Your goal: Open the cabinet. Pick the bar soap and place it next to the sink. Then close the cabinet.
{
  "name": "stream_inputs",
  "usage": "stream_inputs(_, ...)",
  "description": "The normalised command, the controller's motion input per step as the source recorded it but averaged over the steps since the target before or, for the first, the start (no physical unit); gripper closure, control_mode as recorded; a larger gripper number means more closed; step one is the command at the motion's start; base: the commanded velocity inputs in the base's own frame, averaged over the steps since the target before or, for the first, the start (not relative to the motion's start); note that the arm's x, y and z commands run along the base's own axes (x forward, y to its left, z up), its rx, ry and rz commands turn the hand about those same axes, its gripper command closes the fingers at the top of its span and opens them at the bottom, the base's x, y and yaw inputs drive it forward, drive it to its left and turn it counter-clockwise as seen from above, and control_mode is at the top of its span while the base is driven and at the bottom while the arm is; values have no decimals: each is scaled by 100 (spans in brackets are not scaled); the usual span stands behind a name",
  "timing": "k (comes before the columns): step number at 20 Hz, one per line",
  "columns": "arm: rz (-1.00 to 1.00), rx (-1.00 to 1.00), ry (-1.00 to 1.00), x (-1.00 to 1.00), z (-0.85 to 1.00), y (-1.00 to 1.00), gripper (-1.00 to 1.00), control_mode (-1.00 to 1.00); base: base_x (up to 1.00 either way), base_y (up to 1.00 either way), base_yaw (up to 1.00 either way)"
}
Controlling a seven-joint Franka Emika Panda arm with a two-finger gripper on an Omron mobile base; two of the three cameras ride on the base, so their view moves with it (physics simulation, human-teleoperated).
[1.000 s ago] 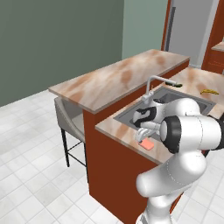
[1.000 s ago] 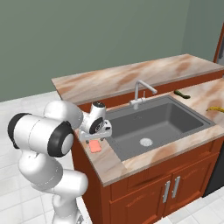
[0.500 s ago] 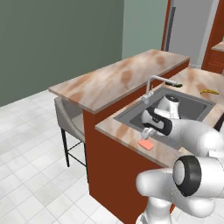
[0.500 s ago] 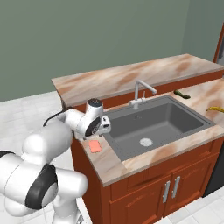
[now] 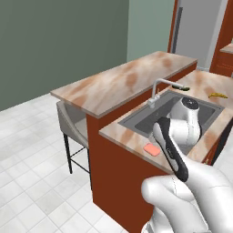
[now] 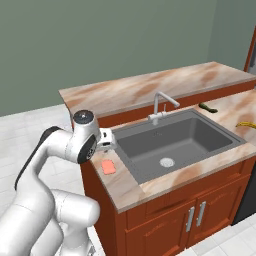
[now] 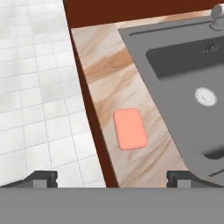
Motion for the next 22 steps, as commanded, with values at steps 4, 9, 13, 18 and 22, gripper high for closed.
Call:
stream_inputs(4, -18, 3, 14, -56, 100, 0, -100, -100, 0, 0, 0)
stream_inputs(9, -10, 8, 4, -86, 96, 0, -100, -100, 0, 0, 0)
stream_inputs(13, -3, 3, 0, -69, 86, 0, -100, -100, 0, 0, 0)
stream_inputs(18, 0, 0, -8, -72, 71, 9, -100, -100, 0, 0, 0)
stream_inputs(22, 0, 0, -13, -29, 24, 5, -100, -100, 0, 0, 0)
